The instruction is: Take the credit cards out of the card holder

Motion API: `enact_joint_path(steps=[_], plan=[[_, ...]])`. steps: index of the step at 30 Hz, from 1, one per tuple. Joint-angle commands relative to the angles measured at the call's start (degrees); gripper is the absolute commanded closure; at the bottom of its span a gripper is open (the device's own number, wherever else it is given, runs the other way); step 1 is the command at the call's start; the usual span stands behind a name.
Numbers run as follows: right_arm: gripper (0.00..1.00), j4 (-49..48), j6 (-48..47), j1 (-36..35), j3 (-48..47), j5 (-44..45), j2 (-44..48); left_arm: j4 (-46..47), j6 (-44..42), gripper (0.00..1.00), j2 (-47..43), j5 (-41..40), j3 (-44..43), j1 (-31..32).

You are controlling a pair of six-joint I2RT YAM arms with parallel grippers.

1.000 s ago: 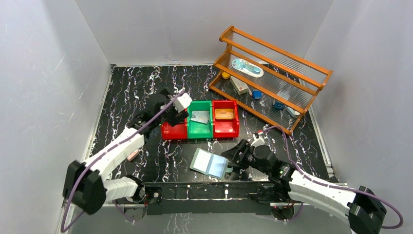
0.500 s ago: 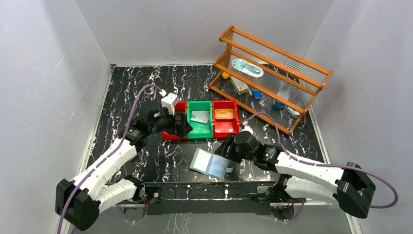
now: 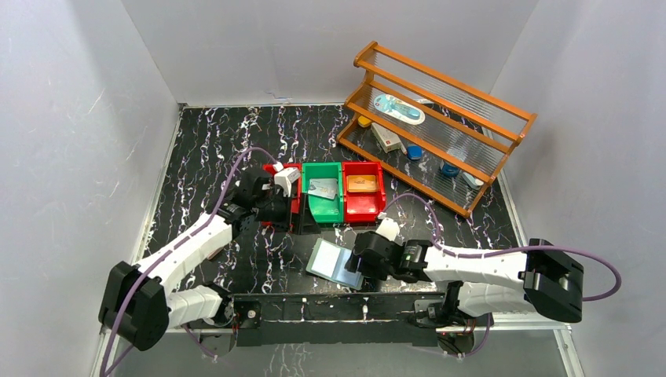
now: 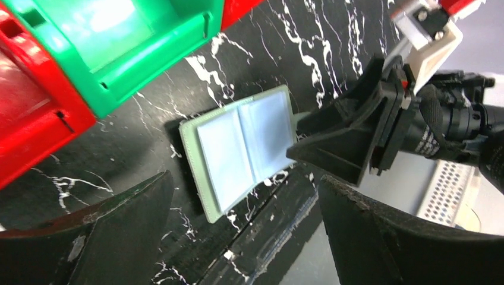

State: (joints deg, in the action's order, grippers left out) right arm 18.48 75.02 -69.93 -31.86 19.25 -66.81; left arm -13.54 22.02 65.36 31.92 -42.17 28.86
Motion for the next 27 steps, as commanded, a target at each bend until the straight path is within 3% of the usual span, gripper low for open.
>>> enact_joint_path(steps=[1, 10, 21, 27], plan=[[0.33, 0.6, 2.7, -0.6, -2.5, 4.2, -0.7, 0.2, 1.2, 0.11, 2.0, 8.5, 0.8, 0.0], [0.36, -5.9, 3.2, -0.6, 1.3, 3.8, -0.2, 1.2, 2.0, 0.22, 6.5, 8.4, 1.2, 5.8], [0.35, -1.1, 4.4, -0.6, -0.3, 5.1, -0.6, 1.1, 3.8, 0.23, 9.5, 2.2, 1.8, 9.5], [0.35, -2.5, 4.2, -0.5, 0.9, 4.8, -0.5, 1.0, 3.8, 0.28, 12.7, 0.8, 1.2, 11.1]])
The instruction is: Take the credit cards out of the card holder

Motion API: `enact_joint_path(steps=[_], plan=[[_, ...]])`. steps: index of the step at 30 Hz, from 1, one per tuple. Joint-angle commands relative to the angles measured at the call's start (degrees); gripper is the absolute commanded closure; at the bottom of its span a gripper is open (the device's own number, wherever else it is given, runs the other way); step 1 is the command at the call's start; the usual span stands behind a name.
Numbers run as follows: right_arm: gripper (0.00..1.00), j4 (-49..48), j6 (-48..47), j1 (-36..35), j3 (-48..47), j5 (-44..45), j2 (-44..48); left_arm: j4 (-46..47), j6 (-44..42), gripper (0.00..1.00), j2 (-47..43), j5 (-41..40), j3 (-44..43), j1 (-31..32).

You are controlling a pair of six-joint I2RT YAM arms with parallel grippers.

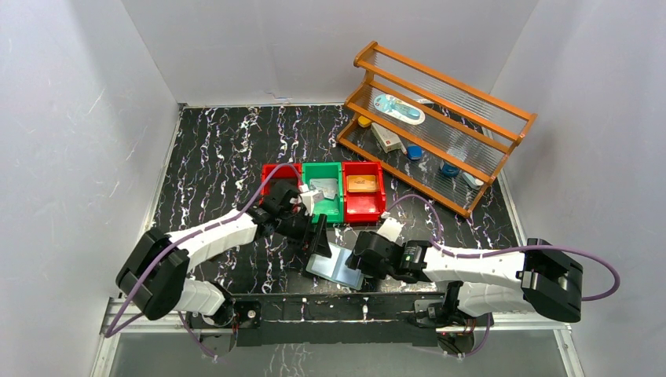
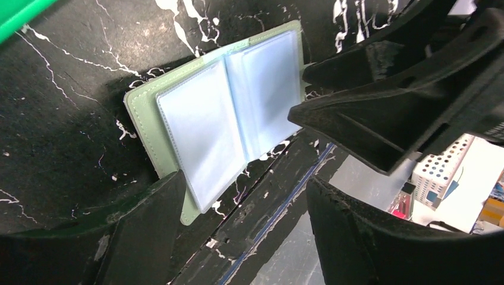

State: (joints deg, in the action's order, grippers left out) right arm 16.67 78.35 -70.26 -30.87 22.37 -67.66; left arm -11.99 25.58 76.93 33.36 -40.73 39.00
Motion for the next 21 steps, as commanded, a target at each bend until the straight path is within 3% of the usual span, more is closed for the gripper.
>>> enact_joint_path(steps=[1, 15, 21], plan=[[0.36, -1.5, 0.9, -0.2, 0.3, 1.5, 0.4, -0.6, 0.3, 0.29, 1.2, -0.9, -0.2, 1.1], [0.39, 0.2, 1.8, -0.2, -1.3, 1.4, -4.0, -0.5, 1.0, 0.34, 5.5, -3.8, 1.8, 2.7], [0.43, -5.2, 1.5, -0.1, 0.4, -0.5, -5.0, 0.8, 1.4, 0.40, 6.6, -3.5, 2.0, 3.7]])
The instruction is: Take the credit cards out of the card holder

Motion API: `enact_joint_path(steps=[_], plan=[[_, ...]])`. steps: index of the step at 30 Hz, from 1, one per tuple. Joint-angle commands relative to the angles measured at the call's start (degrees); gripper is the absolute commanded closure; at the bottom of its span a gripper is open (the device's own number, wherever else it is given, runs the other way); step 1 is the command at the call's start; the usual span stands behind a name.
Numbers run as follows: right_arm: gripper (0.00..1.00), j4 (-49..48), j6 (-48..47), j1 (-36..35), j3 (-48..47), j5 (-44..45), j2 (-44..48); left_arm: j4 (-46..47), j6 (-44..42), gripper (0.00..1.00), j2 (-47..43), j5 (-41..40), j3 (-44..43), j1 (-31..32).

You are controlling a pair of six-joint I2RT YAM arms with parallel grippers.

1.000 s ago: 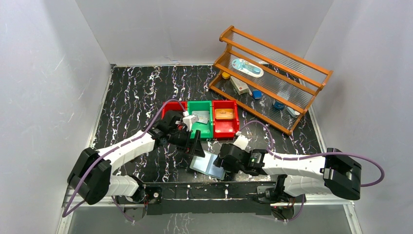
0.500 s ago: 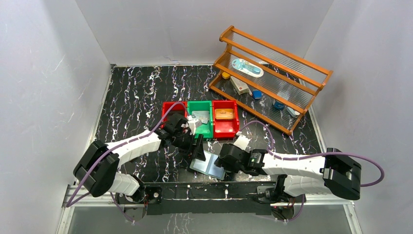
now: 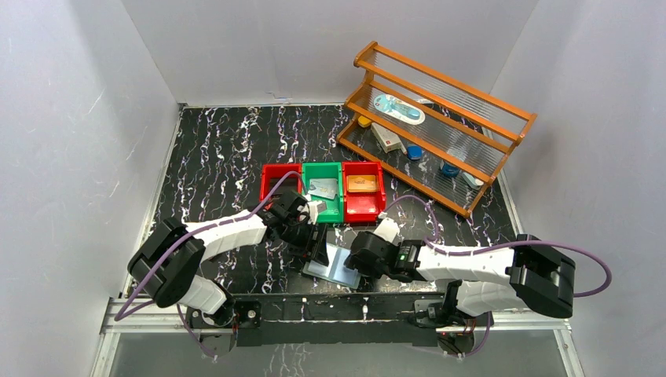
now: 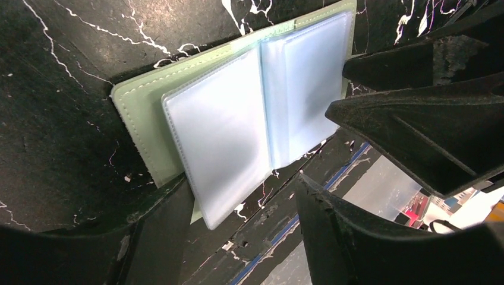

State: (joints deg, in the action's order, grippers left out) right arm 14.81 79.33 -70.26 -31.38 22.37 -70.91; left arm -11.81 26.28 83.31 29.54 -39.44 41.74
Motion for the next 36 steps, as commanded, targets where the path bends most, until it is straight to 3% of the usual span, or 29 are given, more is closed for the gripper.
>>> enact_joint_path(steps=[1, 5, 9, 16, 18, 20, 25, 30, 34, 36], plan=[[0.43, -4.1, 0.3, -0.1, 1.0, -0.9, -2.2, 0.9, 0.8, 0.41, 0.5, 0.4, 0.7, 1.0], [0.44, -8.4, -0.5, 0.2, 1.7, -3.2, -3.9, 2.1, 1.4, 0.49, 0.9, 0.9, 1.2, 1.7], [0.44, -11.1, -0.6, 0.4, 2.3, -4.1, -3.6, 2.8, 2.4, 0.64, 0.7, 0.1, 2.0, 2.0], [0.42, -2.6, -1.2, 0.5, -1.1, -1.0, -1.0, 4.1, 4.5, 0.80, -1.3, -1.7, 2.7, 2.0], [0.42, -2.2, -1.3, 0.5, -1.0, -1.0, -0.3, 4.3, 4.8, 0.77, -1.8, -1.5, 2.7, 2.0], [0.42, -2.6, -1.4, 0.5, -0.5, -1.3, 0.0, 4.0, 5.0, 0.65, -2.5, -1.8, 2.4, 2.0], [0.42, -4.5, -1.0, 0.5, 0.8, -2.5, -0.7, 1.9, 4.9, 0.63, -4.6, -3.6, 1.2, 2.0], [0.44, -7.4, -0.9, 0.6, 2.1, -3.6, -0.7, 1.4, 5.0, 0.76, -7.4, -4.2, 1.0, 2.0], [0.46, -8.9, -1.2, 0.8, 2.5, -3.9, 0.5, 1.8, 5.0, 0.99, -6.8, -3.4, 1.8, 2.0], [0.47, -8.4, -1.3, 0.8, 2.4, -3.6, 1.2, 1.9, 5.2, 1.00, -6.5, -3.3, 2.3, 2.0]])
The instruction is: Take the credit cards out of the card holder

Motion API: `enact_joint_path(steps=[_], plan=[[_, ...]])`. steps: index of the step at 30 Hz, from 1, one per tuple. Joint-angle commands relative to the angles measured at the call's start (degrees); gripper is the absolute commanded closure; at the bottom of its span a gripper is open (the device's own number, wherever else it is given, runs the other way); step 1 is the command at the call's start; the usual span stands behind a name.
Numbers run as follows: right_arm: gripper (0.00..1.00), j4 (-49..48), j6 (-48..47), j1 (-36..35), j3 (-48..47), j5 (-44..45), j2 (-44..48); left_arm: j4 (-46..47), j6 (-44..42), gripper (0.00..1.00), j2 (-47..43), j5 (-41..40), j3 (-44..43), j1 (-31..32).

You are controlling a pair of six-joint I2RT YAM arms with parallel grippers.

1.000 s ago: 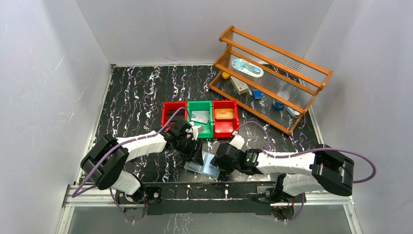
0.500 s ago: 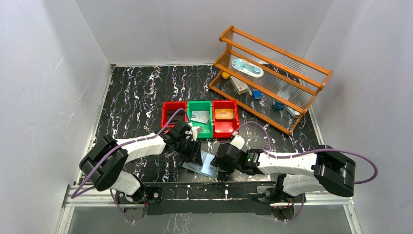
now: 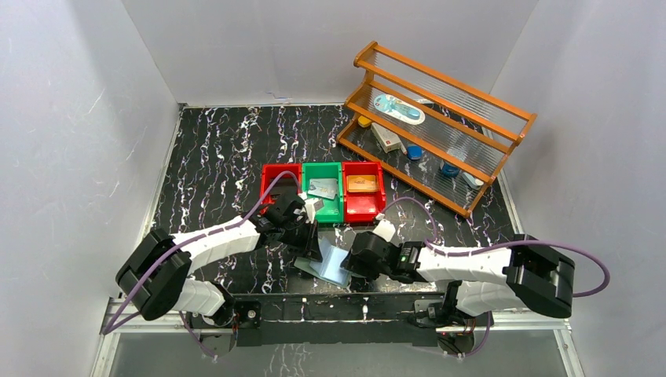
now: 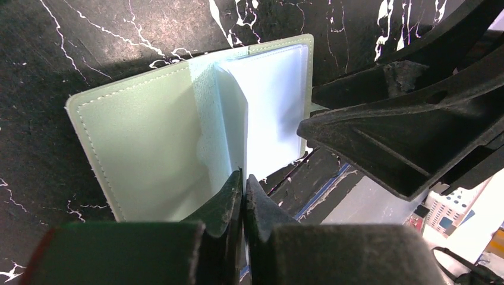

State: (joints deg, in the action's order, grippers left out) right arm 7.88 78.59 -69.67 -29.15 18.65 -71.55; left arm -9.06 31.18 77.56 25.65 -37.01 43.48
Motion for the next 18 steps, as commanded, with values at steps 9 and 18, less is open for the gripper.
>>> enact_joint_path(steps=[9, 18], plan=[[0.47, -4.3, -1.6, 0.2, 0.7, -0.7, 4.4, 1.5, 2.9, 1.00, -1.9, -1.1, 2.6, 0.2], [0.47, 1.2, 0.8, 0.2, -1.2, -0.8, 0.6, 2.1, 5.2, 1.00, -3.4, -4.1, 4.4, 0.3]])
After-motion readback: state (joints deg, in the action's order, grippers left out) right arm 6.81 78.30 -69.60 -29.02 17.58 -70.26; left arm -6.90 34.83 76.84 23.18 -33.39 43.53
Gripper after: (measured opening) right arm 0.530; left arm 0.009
